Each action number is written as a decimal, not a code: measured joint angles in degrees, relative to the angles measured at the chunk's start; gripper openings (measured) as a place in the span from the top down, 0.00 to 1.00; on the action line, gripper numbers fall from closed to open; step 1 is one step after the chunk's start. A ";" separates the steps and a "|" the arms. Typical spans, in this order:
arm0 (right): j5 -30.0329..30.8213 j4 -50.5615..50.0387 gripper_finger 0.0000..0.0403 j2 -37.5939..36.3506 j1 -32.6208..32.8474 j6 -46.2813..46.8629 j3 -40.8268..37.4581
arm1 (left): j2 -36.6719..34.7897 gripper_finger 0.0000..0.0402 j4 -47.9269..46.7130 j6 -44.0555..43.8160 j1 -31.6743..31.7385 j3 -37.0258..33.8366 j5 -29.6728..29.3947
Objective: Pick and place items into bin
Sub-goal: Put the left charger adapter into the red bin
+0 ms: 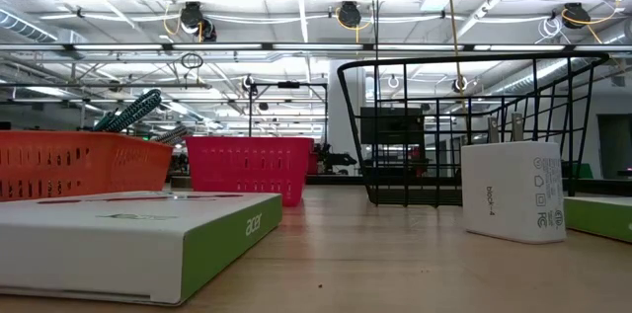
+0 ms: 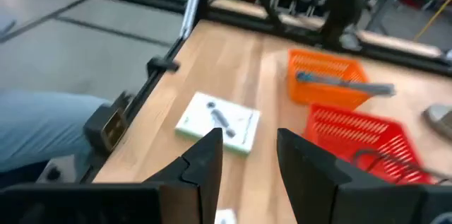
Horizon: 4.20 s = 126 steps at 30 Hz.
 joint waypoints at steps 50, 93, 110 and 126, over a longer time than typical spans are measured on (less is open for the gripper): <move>4.26 6.11 0.68 25.18 1.13 31.55 0.02 | -0.02 0.51 -0.32 1.92 0.15 0.00 -0.92; 3.69 9.09 1.00 26.98 0.30 24.05 -0.04 | 4.48 0.51 -0.16 -0.20 0.26 -0.11 -0.88; 3.73 18.06 1.00 26.08 0.10 15.56 -0.11 | 4.48 0.51 -0.14 -0.04 0.26 -0.11 -1.38; -6.56 24.98 1.00 21.71 -8.42 5.68 0.00 | 4.48 0.51 -0.14 0.57 0.23 -0.11 -1.80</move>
